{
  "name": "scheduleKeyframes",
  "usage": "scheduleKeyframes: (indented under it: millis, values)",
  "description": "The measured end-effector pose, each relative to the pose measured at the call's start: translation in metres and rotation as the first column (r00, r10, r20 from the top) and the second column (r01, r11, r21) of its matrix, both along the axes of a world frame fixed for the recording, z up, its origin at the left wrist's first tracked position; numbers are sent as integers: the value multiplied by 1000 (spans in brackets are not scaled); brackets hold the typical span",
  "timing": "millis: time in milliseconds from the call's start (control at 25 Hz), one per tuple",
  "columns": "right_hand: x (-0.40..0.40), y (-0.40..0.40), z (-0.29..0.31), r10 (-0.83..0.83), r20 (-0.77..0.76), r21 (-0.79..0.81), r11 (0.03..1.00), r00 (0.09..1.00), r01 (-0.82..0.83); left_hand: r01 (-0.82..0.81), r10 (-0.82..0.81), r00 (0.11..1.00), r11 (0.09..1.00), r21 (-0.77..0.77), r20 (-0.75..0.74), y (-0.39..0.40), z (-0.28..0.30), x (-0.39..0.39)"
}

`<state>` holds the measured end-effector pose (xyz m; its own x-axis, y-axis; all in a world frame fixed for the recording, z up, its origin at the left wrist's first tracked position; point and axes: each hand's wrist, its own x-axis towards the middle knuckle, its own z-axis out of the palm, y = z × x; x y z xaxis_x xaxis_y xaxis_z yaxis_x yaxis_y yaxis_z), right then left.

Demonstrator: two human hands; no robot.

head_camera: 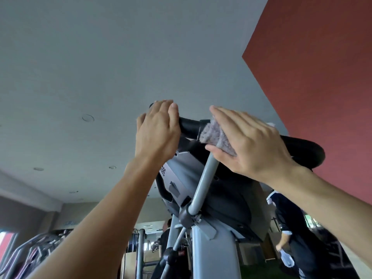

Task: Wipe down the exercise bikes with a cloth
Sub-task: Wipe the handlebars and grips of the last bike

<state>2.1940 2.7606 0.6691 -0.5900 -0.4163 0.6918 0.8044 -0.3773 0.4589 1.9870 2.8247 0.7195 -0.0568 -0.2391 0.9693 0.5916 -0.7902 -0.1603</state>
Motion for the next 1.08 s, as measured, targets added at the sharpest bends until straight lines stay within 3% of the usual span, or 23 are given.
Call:
scheduleKeyframes:
  millis: [160, 240, 360, 480, 720, 920, 1080]
  values:
    - [53, -7, -17, -61, -64, 41, 997, 996, 63, -119, 143, 983, 975, 189, -118, -22, -15, 35]
    - [51, -6, -14, -35, -75, 35, 999, 997, 37, -213, 222, 974, 967, 142, -52, -31, -15, 50]
    - [44, -2, -12, -13, -49, 24, 1000, 999, 14, -187, 183, 981, 979, 80, 64, -38, -17, 68]
    - [63, 0, -17, -43, 4, 55, 998, 999, 42, -261, 257, 965, 928, 267, 51, -40, -22, 90]
    - [106, -9, -32, -10, -111, 10, 1000, 994, 11, -386, 338, 922, 804, 452, 187, -29, -23, 111]
    - [90, -7, -21, -68, -28, -9, 998, 997, 68, -534, 412, 840, 744, 401, 354, -39, -23, 119]
    - [132, 0, -39, 89, -74, -28, 995, 993, -92, -546, 439, 836, 727, 416, 331, -38, -25, 120]
